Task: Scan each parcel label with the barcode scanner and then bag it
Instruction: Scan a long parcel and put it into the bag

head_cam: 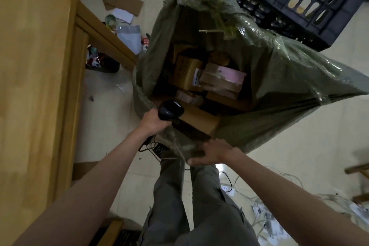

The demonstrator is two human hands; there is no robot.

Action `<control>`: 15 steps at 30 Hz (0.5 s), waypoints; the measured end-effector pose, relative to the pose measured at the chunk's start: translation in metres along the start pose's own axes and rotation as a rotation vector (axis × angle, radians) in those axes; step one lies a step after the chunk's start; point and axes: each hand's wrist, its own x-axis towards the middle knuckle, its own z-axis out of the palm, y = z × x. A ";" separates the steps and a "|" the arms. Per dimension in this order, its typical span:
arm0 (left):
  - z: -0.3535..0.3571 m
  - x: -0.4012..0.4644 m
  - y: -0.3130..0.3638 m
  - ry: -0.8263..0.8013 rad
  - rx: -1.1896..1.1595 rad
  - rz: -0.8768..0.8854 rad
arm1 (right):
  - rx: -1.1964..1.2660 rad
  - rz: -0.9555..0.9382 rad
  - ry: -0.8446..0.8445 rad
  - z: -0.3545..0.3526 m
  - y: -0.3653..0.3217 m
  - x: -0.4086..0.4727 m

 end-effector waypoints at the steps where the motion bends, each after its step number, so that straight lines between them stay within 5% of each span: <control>1: 0.000 -0.001 -0.002 -0.005 0.005 -0.006 | -0.006 0.004 -0.113 0.001 0.000 -0.003; 5: 0.001 -0.011 -0.009 0.005 -0.035 -0.038 | 0.082 0.137 -0.432 0.004 0.011 -0.001; 15: -0.057 -0.078 -0.016 0.030 -0.279 -0.026 | 0.063 0.124 -0.183 -0.028 -0.018 -0.042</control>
